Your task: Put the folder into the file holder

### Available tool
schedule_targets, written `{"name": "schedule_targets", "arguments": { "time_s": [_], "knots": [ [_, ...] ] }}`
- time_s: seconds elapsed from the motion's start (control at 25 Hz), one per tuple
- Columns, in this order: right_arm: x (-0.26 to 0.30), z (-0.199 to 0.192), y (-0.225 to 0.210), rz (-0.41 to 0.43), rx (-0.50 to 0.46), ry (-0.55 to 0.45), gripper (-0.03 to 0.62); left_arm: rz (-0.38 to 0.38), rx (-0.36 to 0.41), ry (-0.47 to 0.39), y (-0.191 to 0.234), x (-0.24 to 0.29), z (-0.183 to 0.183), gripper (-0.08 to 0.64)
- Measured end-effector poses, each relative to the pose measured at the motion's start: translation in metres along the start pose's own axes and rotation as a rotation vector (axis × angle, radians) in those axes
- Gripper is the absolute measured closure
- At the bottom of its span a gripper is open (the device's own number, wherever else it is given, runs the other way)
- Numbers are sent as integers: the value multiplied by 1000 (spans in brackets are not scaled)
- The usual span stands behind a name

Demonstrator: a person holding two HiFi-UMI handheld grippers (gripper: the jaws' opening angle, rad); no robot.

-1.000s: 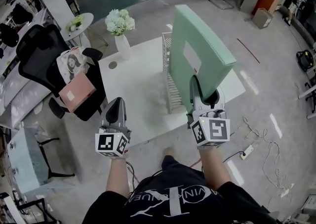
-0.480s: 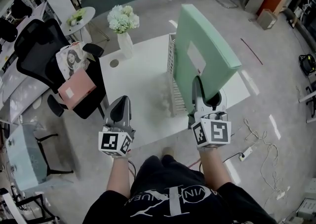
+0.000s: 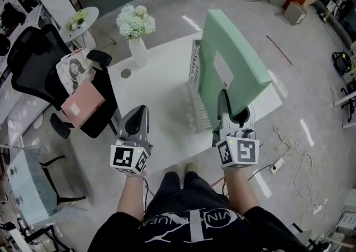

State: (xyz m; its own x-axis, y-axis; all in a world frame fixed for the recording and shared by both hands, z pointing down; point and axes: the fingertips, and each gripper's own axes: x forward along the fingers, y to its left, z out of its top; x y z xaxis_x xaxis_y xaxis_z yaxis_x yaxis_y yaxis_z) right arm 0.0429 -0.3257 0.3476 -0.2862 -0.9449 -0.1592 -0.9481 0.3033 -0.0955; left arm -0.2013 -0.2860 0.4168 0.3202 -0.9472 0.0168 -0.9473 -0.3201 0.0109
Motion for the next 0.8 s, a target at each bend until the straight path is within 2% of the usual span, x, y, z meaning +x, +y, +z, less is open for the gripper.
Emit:
{"name": "schedule_targets", "arguments": {
  "time_s": [0.32, 0.56, 0.8],
  "knots": [
    [5, -1, 8, -12, -5, -38, 411, -55, -20, 28, 2, 8, -17, 560],
    [4, -2, 14, -31, -54, -58, 411, -78, -26, 28, 0, 9, -17, 560],
    [7, -1, 14, -63, 15, -56, 412, -92, -24, 26, -3, 9, -15, 560]
  ]
}}
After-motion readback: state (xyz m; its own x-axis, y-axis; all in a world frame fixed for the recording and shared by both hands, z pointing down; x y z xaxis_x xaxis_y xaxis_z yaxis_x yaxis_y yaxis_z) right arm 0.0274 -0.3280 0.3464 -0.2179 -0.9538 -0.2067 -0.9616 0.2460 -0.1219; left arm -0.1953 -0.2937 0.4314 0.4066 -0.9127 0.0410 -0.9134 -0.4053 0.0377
